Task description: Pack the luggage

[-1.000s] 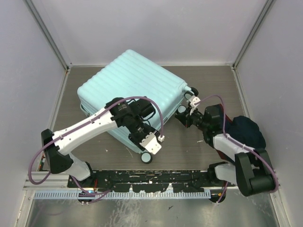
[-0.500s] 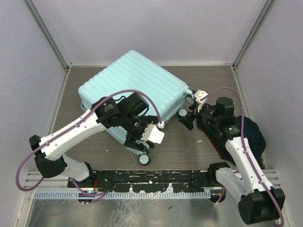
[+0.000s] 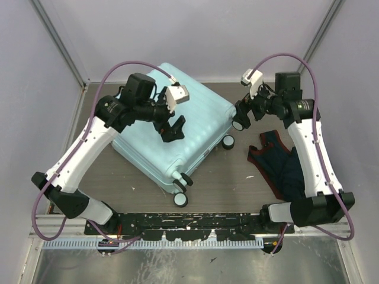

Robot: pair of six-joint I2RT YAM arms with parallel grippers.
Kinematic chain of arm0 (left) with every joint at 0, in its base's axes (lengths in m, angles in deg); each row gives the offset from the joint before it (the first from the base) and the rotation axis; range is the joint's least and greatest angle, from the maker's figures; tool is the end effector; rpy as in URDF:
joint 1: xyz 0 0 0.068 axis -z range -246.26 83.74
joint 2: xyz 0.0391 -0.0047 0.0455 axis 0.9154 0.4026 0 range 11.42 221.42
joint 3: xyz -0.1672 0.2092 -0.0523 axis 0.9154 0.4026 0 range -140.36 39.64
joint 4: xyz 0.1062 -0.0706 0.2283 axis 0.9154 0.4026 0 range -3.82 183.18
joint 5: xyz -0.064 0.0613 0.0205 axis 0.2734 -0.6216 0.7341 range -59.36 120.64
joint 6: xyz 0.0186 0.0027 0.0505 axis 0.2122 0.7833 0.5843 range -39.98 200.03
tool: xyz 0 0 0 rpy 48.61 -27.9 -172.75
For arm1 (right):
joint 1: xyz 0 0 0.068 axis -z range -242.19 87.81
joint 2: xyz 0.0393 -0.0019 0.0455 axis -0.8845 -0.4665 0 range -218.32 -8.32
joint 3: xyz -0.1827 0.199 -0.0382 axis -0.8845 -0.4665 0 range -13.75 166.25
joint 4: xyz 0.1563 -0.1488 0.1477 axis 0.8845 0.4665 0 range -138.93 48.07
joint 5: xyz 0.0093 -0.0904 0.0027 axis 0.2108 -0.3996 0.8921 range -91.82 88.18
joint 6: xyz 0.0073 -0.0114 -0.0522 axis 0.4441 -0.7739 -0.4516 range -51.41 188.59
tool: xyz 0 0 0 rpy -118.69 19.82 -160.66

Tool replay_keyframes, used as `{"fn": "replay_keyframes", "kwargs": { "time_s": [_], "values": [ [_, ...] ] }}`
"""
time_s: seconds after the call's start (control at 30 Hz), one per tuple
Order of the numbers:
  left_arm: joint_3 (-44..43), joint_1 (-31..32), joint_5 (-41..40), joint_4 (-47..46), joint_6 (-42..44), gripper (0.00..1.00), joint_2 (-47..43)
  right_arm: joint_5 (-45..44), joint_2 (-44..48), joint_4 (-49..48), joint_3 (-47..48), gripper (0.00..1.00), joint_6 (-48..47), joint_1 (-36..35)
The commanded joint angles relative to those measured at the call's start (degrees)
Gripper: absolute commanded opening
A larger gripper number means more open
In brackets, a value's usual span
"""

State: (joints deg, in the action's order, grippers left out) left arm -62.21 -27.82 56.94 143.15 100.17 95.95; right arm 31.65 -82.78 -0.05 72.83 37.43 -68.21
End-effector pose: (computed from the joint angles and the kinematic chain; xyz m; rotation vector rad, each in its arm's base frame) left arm 0.2193 -0.1943 0.4390 1.3189 1.8453 -0.6885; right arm 0.2559 0.0467 0.4160 -0.9664 1.8837 0.3861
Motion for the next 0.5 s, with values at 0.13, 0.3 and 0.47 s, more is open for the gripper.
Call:
{"fn": "replay_keyframes", "kwargs": {
  "time_s": [0.13, 0.3, 0.47],
  "values": [
    [4.4, -7.5, -1.9, -9.1, -8.9, 0.98, -4.0, -8.8, -8.4, 10.4, 7.1, 1.0, -9.7, 1.9],
    [5.5, -12.6, -4.7, -11.2, -9.3, 0.98, -5.4, -7.2, -13.5, 10.7, 8.5, 1.0, -10.3, 1.9],
    [7.2, -16.5, -3.1, -13.6, -13.3, 0.98, -6.2, -6.3, -16.3, 9.5, 6.3, 1.0, -10.1, 0.8]
  ]
}}
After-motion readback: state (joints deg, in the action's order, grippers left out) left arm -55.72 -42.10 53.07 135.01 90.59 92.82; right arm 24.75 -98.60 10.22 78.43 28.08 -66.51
